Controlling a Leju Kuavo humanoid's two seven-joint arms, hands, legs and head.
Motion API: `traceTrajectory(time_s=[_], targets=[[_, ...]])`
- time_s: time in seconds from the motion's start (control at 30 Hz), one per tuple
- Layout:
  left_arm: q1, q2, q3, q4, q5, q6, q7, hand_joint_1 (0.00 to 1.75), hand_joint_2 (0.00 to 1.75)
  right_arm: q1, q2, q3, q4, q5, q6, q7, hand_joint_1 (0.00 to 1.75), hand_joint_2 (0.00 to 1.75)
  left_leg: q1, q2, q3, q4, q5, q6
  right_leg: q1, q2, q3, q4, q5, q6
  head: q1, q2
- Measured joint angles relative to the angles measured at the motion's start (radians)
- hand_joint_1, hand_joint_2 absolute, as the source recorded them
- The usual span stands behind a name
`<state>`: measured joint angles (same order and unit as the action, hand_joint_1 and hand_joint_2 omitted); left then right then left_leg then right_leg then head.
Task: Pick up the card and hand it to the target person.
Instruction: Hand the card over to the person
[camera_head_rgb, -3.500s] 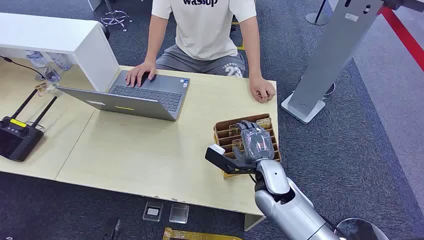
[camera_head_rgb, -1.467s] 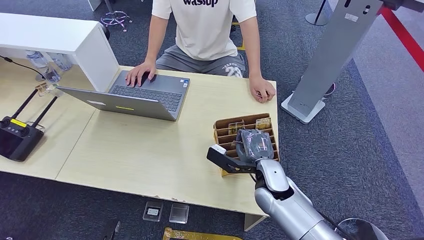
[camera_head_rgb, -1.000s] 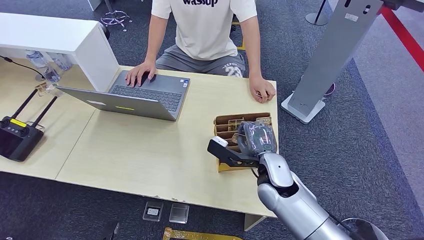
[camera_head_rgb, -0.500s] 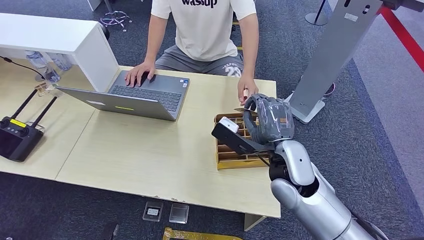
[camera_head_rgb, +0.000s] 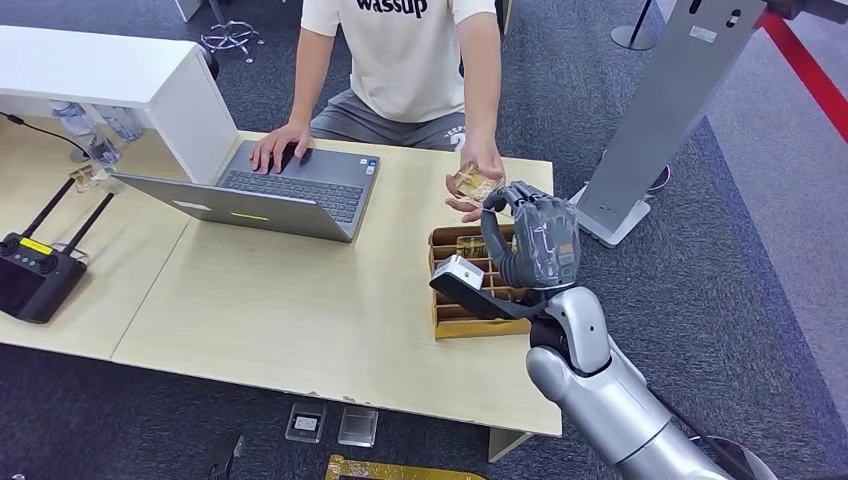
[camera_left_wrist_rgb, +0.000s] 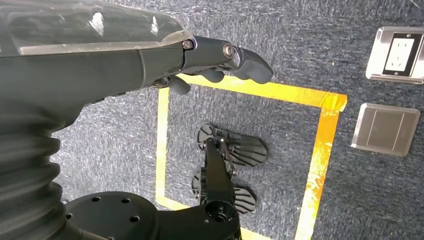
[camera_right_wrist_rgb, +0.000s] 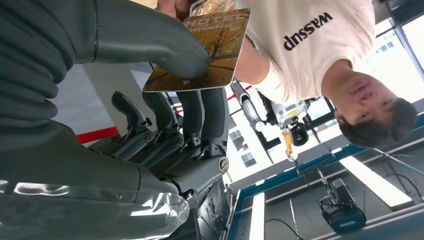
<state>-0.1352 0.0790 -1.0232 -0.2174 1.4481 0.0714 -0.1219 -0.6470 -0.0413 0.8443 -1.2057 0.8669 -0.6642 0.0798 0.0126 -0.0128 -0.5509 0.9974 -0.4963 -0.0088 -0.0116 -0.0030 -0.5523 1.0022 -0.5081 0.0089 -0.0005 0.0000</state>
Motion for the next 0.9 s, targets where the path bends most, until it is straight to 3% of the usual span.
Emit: traceTrajectory(time_s=[0.2,0.37,0.5,0.53,0.67,0.73,0.9], targets=[[-0.002,0.0,-0.006,0.0,-0.004,-0.017,0.003,0.0,1.75,-0.023,0.03,-0.004,0.142,-0.012,-0.024,-0.024,1.52,1.75,0.0,0.0,0.0,0.0,0.0,0.0,0.0,0.0,0.0,0.0,0.0,0.0,0.0,0.0],[-0.003,0.0,-0.015,0.0,-0.009,-0.02,0.012,0.0,1.75,-0.023,0.05,-0.026,0.216,0.08,-0.027,-0.028,1.52,1.75,0.0,0.0,0.0,0.0,0.0,0.0,0.0,0.0,0.0,0.0,0.0,0.0,0.001,0.0],[-0.003,0.0,-0.019,0.0,-0.01,-0.02,0.012,0.0,1.75,-0.011,0.069,-0.072,0.252,0.132,-0.027,-0.066,0.0,1.75,0.0,0.0,0.0,0.0,0.0,0.0,0.0,0.0,0.0,0.0,0.0,0.0,0.001,0.0],[-0.003,0.0,-0.02,0.0,-0.01,-0.02,0.011,0.0,1.75,-0.007,0.074,-0.083,0.258,0.131,-0.027,-0.078,0.0,1.75,0.0,0.0,0.0,0.0,0.0,0.0,0.0,0.0,0.0,0.0,0.0,0.0,0.001,0.0],[-0.002,0.0,-0.025,0.0,-0.007,-0.019,0.001,0.0,0.0,0.007,0.094,-0.125,0.279,0.06,-0.027,-0.148,0.0,1.75,0.0,0.0,0.0,0.0,0.0,0.0,0.0,0.0,-0.001,0.0,0.0,0.0,0.0,0.0],[-0.001,0.0,-0.025,0.0,0.003,-0.017,-0.004,0.0,0.0,0.011,0.103,-0.142,0.285,-0.034,-0.026,-0.188,0.0,1.75,0.0,0.0,0.0,0.0,0.0,0.0,0.0,0.0,0.0,0.0,0.0,0.0,0.0,0.0],[0.014,0.001,-0.025,0.0,0.028,-0.01,-0.021,0.0,0.0,0.038,0.111,-0.155,0.267,-0.502,0.066,-0.282,0.0,1.75,0.0,0.0,0.0,0.0,0.0,0.0,0.0,0.0,0.0,0.0,0.0,0.0,0.001,0.0]])
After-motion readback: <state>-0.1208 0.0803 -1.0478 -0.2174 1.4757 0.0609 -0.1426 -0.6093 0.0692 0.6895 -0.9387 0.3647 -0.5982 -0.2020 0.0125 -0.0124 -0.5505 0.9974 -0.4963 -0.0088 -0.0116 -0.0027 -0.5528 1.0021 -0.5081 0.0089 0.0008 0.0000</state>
